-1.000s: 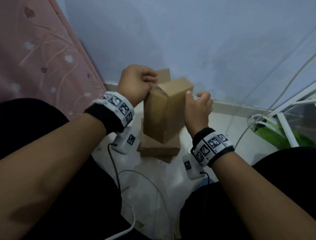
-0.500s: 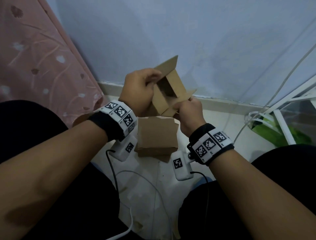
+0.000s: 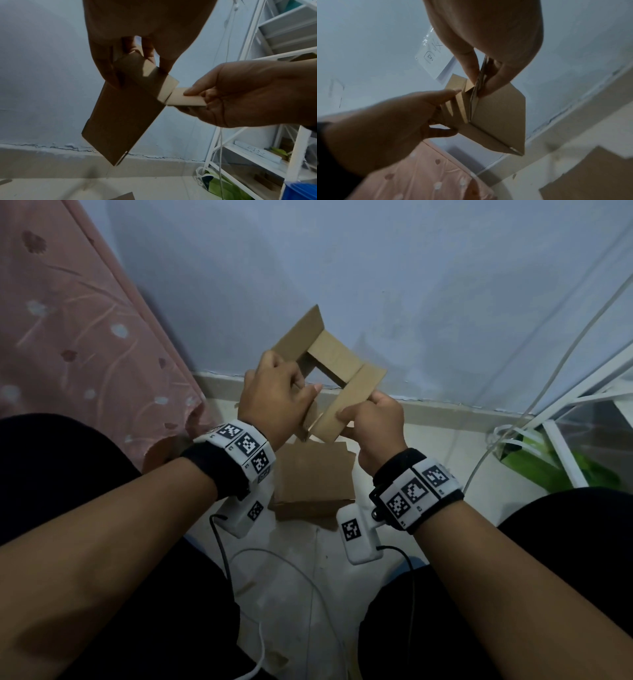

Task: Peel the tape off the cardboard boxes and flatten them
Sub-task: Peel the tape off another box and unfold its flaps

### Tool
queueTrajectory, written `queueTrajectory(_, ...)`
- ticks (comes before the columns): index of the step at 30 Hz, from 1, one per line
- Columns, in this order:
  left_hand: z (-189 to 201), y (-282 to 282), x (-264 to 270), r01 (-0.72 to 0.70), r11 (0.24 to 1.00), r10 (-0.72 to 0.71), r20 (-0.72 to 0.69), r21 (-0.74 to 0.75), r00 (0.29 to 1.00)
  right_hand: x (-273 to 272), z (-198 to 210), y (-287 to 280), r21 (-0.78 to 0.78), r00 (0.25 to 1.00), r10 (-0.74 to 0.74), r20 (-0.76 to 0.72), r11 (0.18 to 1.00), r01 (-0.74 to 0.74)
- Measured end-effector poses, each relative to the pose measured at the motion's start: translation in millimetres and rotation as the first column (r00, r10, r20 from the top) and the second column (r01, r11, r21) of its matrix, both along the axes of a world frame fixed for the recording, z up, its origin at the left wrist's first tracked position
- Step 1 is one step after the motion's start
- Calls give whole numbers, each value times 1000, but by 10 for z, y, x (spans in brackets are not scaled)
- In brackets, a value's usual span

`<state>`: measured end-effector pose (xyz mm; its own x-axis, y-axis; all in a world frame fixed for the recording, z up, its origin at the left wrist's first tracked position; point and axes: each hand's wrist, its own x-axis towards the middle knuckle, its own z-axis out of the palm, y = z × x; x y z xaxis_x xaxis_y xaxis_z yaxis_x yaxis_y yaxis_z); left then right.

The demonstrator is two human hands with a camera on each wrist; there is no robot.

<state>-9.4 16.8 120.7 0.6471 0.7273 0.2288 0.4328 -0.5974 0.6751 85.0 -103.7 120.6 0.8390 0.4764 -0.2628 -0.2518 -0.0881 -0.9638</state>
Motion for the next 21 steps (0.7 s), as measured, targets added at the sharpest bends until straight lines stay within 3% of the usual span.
queueTrajectory(3,29,-73,1,105,994,-104,-17,42,994,100,-46,7,-245,976,-23,217,966,78)
queueTrajectory(5,41,-117,-12,218,968,-214,-52,120,976,173,-53,-32,-444,910,71,408,886,130)
queueTrajectory(8,10,-97,-31,390,903,-388,-50,179,920,215,-94,-86,-712,790,351,502,687,148)
queueTrajectory(10,-29,-68,-34,462,861,-461,-59,212,885,178,-137,-89,-791,721,432,542,551,265)
queueTrajectory(11,-47,-56,-25,492,842,-491,-64,220,869,167,-158,-89,-782,700,430,571,544,304)
queueTrajectory(14,-48,2,4,546,809,-553,-33,219,833,246,-165,-109,-711,696,367,617,639,294)
queueTrajectory(16,-40,48,14,510,839,-527,45,189,849,272,-120,-113,-680,700,346,624,682,269)
queueTrajectory(21,39,62,-2,327,945,-311,315,3,897,136,-67,-81,-640,653,365,663,729,243)
